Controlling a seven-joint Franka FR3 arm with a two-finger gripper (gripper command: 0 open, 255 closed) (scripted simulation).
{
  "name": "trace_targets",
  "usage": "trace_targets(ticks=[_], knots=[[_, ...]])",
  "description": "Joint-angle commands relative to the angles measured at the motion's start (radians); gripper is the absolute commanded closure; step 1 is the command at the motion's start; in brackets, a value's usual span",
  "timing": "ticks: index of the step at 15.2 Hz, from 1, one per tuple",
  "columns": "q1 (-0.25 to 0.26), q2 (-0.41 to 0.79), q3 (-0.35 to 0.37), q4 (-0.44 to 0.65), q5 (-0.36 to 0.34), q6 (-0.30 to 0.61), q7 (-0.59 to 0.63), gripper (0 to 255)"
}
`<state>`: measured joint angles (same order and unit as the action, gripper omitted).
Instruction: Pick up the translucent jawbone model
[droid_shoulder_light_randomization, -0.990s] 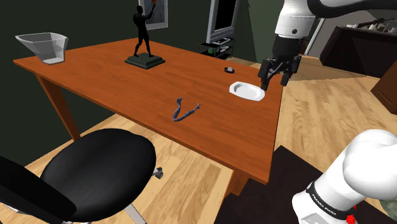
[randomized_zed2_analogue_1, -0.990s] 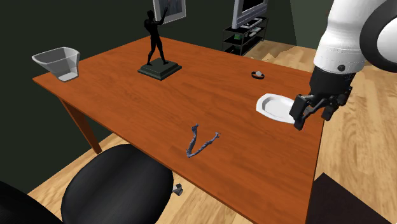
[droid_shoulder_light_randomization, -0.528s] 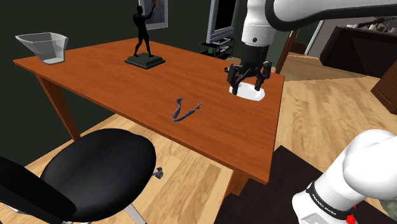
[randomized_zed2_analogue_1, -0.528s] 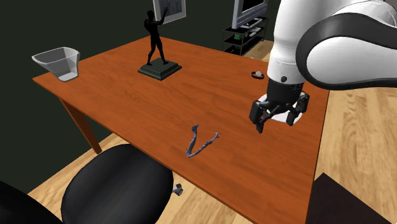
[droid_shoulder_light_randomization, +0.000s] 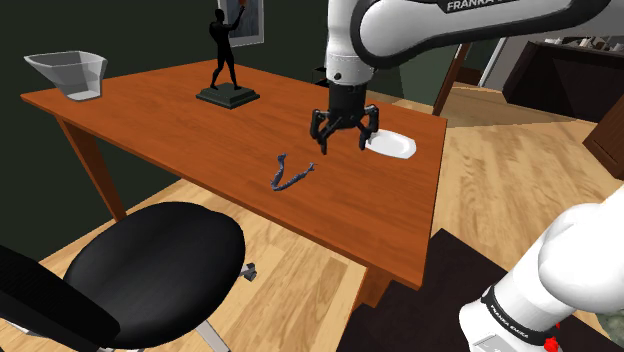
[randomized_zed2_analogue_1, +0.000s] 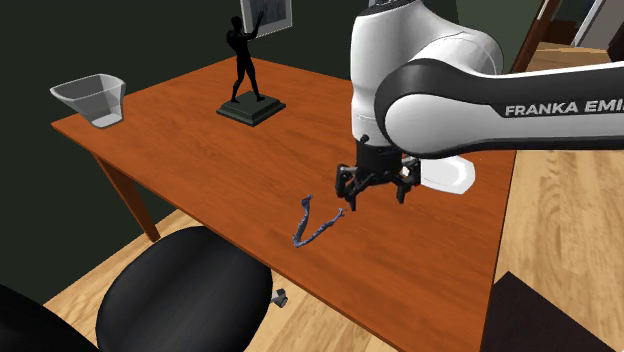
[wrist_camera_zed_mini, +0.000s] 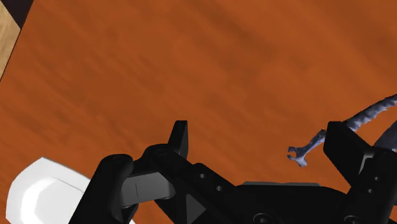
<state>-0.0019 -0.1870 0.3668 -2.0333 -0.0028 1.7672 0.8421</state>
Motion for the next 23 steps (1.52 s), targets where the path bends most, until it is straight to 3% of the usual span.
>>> trace_targets(ticks=[1,6,11,21,22,23], knots=[[0.002,0.094,0.029,0.068,-0.035,0.017,0.078,0],[0.034,0.315,0.063,0.260,-0.138,0.012,0.249,0],[0.104,0.549,0.055,0.507,-0.243,-0.038,0.388,0],[0.108,0.581,0.046,0.447,-0.258,0.050,0.409,0],[0.108,0.580,0.046,0.444,-0.258,0.052,0.410,255],[0.107,0.580,0.046,0.444,-0.258,0.052,0.410,255]])
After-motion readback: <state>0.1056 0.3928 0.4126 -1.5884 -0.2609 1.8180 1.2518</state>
